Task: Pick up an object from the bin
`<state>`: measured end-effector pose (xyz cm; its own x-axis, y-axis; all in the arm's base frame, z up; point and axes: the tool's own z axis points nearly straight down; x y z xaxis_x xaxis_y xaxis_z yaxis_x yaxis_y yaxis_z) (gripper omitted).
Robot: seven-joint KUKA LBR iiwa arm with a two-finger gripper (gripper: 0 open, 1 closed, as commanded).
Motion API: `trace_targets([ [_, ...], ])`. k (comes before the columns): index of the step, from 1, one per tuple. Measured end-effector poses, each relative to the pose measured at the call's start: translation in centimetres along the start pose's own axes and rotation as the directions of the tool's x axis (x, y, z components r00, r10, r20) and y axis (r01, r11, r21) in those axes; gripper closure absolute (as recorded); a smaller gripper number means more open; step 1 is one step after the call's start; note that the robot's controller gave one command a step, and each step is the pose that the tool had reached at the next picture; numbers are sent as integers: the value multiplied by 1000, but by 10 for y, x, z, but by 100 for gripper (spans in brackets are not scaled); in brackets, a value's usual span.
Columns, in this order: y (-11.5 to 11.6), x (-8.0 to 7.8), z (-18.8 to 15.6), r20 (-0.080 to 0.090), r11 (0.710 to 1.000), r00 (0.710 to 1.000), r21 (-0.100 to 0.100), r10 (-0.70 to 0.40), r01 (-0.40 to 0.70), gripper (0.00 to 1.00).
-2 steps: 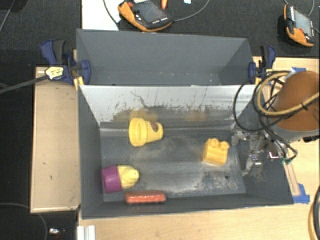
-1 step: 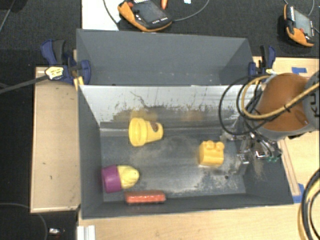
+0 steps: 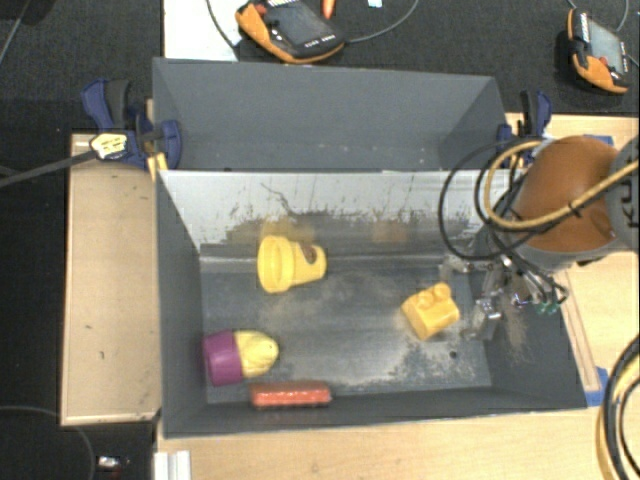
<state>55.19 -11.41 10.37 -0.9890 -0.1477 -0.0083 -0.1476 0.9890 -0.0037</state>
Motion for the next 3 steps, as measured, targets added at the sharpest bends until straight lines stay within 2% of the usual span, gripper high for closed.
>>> trace_targets([
  [1,39,-22,23,-1,952,952,-3,307,-307,0],
  [2,20,2,30,0,953,953,0,304,-304,0],
  [3,26,-3,14,-8,950,950,-1,311,-311,0],
])
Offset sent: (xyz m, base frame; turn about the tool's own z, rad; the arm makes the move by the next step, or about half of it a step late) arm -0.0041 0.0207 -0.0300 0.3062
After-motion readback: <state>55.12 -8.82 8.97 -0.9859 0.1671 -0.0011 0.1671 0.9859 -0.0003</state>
